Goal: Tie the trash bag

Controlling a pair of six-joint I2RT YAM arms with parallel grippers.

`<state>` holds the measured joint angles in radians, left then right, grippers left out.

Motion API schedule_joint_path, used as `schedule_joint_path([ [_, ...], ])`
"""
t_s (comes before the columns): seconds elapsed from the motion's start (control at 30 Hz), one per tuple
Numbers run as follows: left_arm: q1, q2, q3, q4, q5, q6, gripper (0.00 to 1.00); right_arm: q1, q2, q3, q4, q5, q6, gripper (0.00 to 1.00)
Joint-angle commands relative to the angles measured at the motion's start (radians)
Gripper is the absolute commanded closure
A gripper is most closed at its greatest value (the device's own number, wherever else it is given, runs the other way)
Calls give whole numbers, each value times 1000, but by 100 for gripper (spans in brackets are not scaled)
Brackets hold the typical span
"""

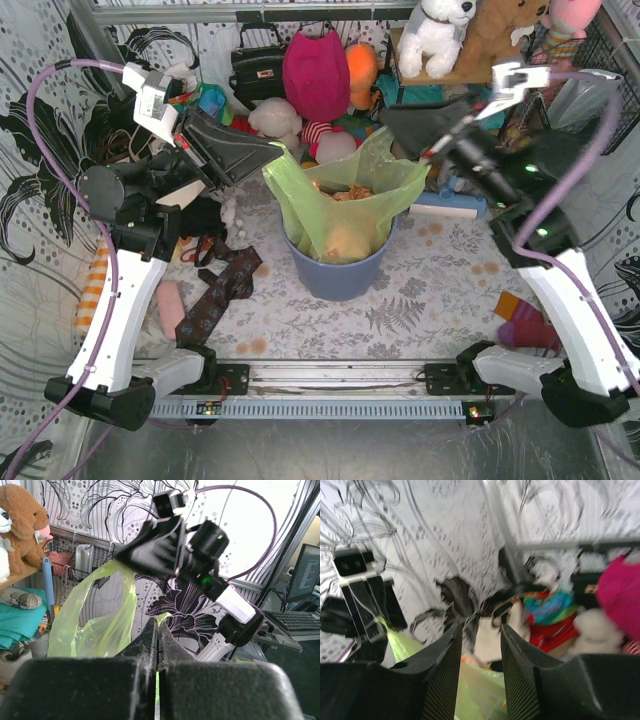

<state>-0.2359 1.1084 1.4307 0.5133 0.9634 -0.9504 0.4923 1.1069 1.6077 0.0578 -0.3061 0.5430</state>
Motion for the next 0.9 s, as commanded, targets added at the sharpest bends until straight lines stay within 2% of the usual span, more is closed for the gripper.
schedule_joint_path([
  [0.0,-2,9,-4,111,5,-46,100,137,82,-74,87,65,53,64],
  [0.13,-3,15,-5,151,5,-71,100,215,142,-134,135,142,23,65],
  [0.43,-9,28,-2,191,8,-96,100,221,164,-264,140,209,-95,65],
  [0.57,-10,39,-18,199,16,-94,100,221,164,-154,54,186,-204,60],
  [0.77,-14,41,-31,217,35,-96,100,219,197,90,-89,21,-460,35],
  [0.87,-18,37,-34,220,50,-95,100,217,253,234,-192,-49,-535,30],
])
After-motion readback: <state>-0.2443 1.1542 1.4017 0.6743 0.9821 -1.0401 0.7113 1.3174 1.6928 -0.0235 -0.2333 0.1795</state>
